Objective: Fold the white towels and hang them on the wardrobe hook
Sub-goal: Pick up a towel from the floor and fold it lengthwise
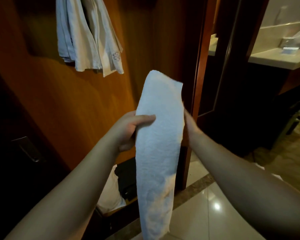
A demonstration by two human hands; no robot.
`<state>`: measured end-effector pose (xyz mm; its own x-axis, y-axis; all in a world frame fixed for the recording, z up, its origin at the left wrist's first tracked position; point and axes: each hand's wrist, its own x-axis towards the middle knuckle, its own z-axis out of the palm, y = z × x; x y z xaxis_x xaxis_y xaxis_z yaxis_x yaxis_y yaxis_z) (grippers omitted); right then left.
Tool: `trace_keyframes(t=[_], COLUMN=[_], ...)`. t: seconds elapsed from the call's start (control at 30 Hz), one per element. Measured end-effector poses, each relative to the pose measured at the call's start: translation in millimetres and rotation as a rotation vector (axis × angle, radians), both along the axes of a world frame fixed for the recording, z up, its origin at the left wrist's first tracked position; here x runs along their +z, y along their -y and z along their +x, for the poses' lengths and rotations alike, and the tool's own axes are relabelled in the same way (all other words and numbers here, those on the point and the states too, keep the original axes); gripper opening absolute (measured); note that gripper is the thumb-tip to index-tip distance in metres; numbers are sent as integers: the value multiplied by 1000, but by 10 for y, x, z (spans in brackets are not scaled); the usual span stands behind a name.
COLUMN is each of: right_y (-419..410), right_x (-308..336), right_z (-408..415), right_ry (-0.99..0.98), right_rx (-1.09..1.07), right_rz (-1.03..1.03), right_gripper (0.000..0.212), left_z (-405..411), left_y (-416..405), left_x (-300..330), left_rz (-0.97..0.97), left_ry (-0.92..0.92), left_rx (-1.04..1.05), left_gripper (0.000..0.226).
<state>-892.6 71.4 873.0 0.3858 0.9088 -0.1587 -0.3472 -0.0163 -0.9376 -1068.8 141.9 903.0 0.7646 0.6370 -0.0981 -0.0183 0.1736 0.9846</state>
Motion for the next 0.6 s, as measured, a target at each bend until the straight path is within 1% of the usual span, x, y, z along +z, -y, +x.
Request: trace_keyframes(t=[0.03,0.07,0.13,0.17,0.27,0.3,0.37,0.47,0.53,0.6], right_y=[39,89,153,147,72,56,48,47,69,97], right_x=[-159,-313,-539,-624,-723,-730,-699,-647,-635,-601], right_z=[-61,-139,-246,-255,-225,-201,-168,-121,-111,-123], right_ry=[-12,-59,-202,-226,-264,-279,-327,-404,-314,-194], right_rx=[49,126,263,311,387,415,458,487,531,583], right_rz=[-77,-155,-244,-257,-221,-193,-170,-113,-32,-25], right_gripper=[42,42,58,62,67,72,82,83,92,89], left_z=[10,14,6,-2,-17,-14,8,47,76,94], left_y=[-28,-74,-168,-218,-370,-410,-508,-622,-672,-705], left_x=[44,80,151,177,226,239,246,237,227,209], left_rz=[-23,-41,-61,-61,-49,-47,-42,-56,-101,-125], left_ry=[3,3,1,-6,-35,-46,-61,-69,-50,-51], left_rx=[28,61,90,104,186,215,272,327,321,281], left_gripper=[48,50,50,48,34,32,41,49,47,44])
